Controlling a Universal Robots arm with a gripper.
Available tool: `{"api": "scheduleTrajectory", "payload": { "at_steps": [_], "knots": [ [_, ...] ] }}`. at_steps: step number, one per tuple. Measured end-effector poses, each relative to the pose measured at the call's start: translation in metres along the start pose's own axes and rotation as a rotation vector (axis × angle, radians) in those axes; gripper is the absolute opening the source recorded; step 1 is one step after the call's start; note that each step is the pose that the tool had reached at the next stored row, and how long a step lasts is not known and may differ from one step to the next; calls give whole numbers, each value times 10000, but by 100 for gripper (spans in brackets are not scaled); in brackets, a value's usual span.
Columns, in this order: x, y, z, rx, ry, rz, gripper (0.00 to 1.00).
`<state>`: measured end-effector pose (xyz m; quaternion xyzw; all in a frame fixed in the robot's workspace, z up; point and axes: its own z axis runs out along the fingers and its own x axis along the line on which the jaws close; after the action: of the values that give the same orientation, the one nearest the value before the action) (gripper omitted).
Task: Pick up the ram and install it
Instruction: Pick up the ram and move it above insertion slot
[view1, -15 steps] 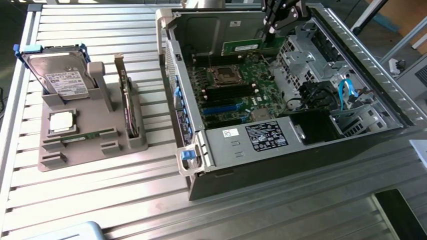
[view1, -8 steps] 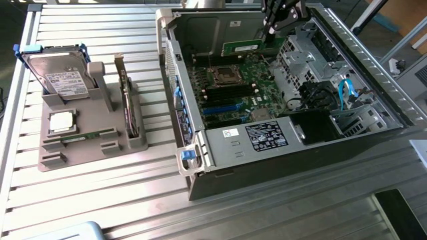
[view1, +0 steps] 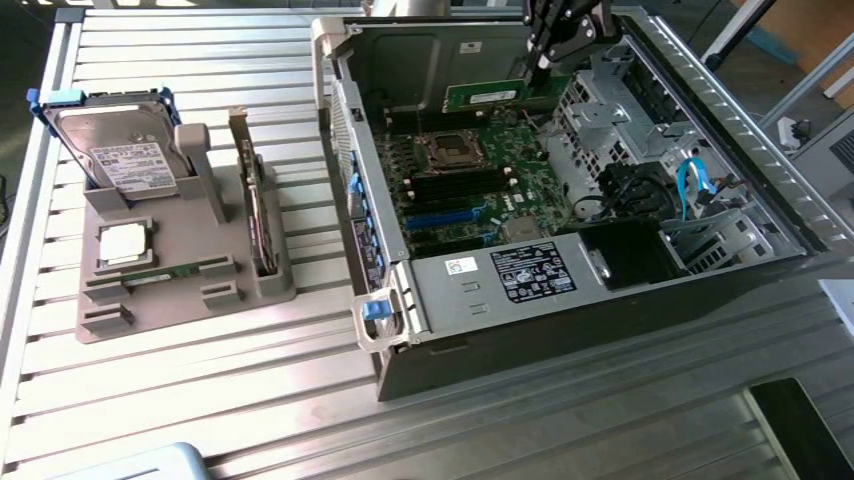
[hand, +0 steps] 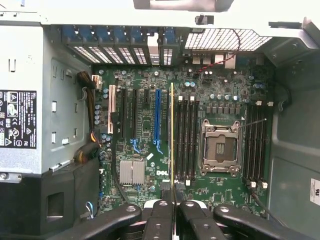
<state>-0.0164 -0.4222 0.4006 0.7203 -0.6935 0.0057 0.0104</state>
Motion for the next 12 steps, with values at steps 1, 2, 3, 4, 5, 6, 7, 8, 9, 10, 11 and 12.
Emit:
{"api": "scheduleTrajectory", "payload": {
  "at_steps": [1,2,3,4,5,6,7,8,9,10,11,12],
  "knots": [
    [0,-9,0,-29,-1,0,12],
    [1,-25,0,-83,-3,-2,12],
    [1,-33,-1,-113,-1,-3,12],
    [2,-35,-1,-121,-2,-3,12],
    [1,-35,-1,-121,-2,-2,12],
    [1,-35,-1,-121,-3,-2,12],
    [1,-36,-1,-121,-3,-3,12],
    [1,-36,0,-121,-3,1,12],
    [1,-37,3,-122,-2,17,12],
    [1,-37,6,-122,-2,38,12],
    [1,-37,11,-122,-4,60,12],
    [1,-37,16,-123,-4,78,12]
  ]
}}
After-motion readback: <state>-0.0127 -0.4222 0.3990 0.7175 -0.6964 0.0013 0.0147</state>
